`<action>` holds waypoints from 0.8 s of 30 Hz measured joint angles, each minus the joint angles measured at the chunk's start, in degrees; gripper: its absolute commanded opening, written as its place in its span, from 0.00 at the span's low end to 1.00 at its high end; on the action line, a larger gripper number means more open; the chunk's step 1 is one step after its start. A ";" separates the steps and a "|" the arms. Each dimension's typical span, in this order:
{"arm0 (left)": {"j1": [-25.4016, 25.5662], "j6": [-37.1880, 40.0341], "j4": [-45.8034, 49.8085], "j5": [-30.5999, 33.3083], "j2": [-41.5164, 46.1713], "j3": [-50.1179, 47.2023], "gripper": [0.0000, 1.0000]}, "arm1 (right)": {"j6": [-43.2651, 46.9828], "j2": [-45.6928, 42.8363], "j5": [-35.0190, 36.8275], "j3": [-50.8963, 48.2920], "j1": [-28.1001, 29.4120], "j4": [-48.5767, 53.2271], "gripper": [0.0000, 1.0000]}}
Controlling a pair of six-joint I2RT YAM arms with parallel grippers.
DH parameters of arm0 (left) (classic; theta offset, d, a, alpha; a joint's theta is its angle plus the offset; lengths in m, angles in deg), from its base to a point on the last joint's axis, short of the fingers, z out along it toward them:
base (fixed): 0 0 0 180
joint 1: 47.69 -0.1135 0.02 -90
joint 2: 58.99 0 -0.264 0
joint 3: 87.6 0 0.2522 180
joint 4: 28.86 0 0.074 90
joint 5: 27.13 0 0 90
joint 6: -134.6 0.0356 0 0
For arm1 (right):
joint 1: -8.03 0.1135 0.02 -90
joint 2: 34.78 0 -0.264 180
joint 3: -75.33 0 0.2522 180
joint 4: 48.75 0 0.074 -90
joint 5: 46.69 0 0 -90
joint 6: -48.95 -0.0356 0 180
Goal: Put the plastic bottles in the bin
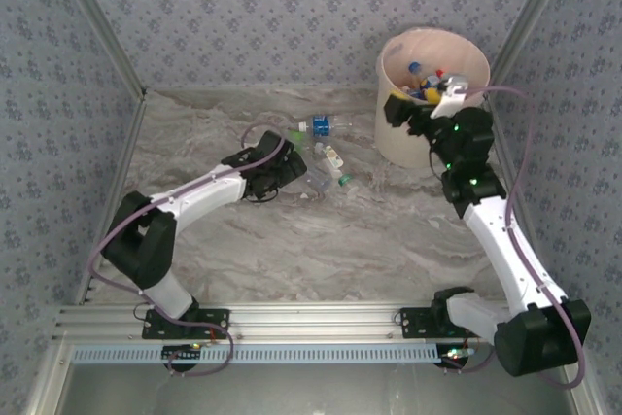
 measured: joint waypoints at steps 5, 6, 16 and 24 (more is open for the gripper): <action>-0.52 -2.73 1.70 1.95 -6.97 6.27 0.98 | -1.27 -4.74 1.55 -5.16 6.16 3.26 1.00; -0.59 -3.37 1.88 2.56 -8.28 7.52 0.98 | -1.99 -5.73 1.88 -6.56 7.02 3.67 1.00; -3.13 -7.30 0.76 4.33 -17.77 14.78 0.87 | -5.95 -7.61 6.03 -14.32 11.63 9.03 1.00; -4.07 -7.63 -1.07 3.28 -24.37 17.90 0.63 | -5.40 -8.28 8.22 -13.86 12.63 11.19 1.00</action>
